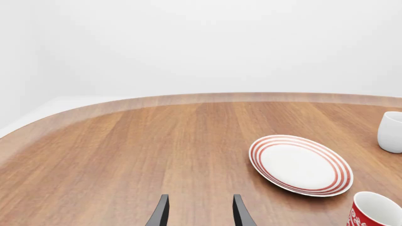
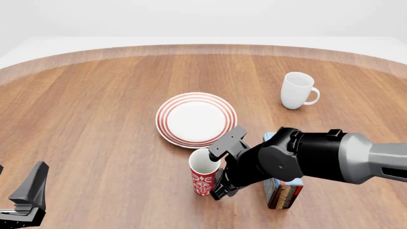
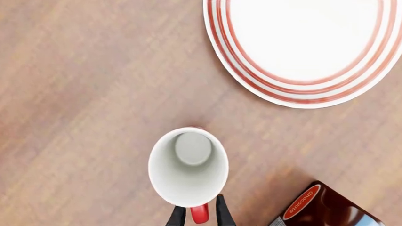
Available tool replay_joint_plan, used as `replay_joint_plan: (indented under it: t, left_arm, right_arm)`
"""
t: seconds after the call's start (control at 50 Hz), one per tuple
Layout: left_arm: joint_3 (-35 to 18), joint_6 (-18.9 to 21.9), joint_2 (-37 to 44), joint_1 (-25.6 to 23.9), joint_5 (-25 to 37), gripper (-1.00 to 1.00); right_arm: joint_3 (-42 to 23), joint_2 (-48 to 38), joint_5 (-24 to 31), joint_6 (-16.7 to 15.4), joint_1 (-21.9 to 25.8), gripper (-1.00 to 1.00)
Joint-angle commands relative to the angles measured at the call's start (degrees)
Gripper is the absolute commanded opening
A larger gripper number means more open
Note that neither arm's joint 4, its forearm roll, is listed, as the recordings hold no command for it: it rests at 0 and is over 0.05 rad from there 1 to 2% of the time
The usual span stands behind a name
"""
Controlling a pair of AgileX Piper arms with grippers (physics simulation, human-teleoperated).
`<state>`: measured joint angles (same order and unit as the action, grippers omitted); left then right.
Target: Pick up the red mug and put it on the plate
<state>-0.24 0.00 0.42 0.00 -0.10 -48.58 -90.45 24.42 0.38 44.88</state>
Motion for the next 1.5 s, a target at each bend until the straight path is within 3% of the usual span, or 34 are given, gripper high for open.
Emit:
replay_joint_plan:
  t: [0.02, 0.26, 0.46, 0.82, 1.06, 1.5]
  left_arm:
    - [0.0, 0.0, 0.0, 0.0, 0.0, 1.0]
    - [0.0, 0.0, 0.0, 0.0, 0.0, 1.0]
    - [0.0, 0.0, 0.0, 0.0, 0.0, 1.0]
    - [0.0, 0.0, 0.0, 0.0, 0.0, 1.0]
    - [0.0, 0.0, 0.0, 0.0, 0.0, 1.0]
    - [0.0, 0.0, 0.0, 0.0, 0.0, 1.0]
  right_arm:
    - [0.25, -0.19, -0.53, -0.39, -0.37, -1.0]
    - [-0.07, -0.15, -0.46, -0.96, -0.89, -1.0]
    - [-3.49, 1.74, 2.84, -2.53, -0.87, -1.0]
    - [-15.23, 3.84, 11.14, -8.58, -2.12, -1.0]
    - [-24.99, 0.52, 14.96, -10.2, -4.06, -1.0]
    - [-36.88, -8.4, 15.39, -13.39, -8.52, -1.0]
